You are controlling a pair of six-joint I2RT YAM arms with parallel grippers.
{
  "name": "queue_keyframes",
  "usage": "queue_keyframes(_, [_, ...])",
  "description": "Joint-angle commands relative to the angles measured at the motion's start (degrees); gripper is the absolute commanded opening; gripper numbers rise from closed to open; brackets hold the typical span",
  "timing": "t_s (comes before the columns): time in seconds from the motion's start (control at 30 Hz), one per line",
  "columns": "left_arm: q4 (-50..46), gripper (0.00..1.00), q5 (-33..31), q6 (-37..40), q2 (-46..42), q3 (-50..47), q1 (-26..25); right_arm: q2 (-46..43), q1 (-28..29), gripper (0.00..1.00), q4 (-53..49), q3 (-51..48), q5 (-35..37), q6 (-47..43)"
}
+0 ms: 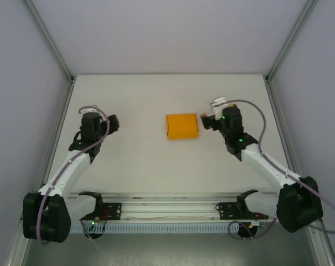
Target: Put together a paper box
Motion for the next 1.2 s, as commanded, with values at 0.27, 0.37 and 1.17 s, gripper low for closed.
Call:
queue_keyframes(0.27, [41.10,1.00,-8.20,9.64,6.41,-19.97,3.41,4.28,-15.81,1.00,36.47,-22.84,4.53,17.31])
queue_keyframes(0.37, [46.06,1.00,-7.25,10.75,8.58,-20.47,3.53,12.12,-17.47,1.00,46.91,-24.85,1.75,18.98])
queue_keyframes(1.17, [60.22,1.00,-1.38,16.09,24.65,-17.77,3.14,19.94,-20.78,1.00,39.14,-17.08,-0.85,21.74])
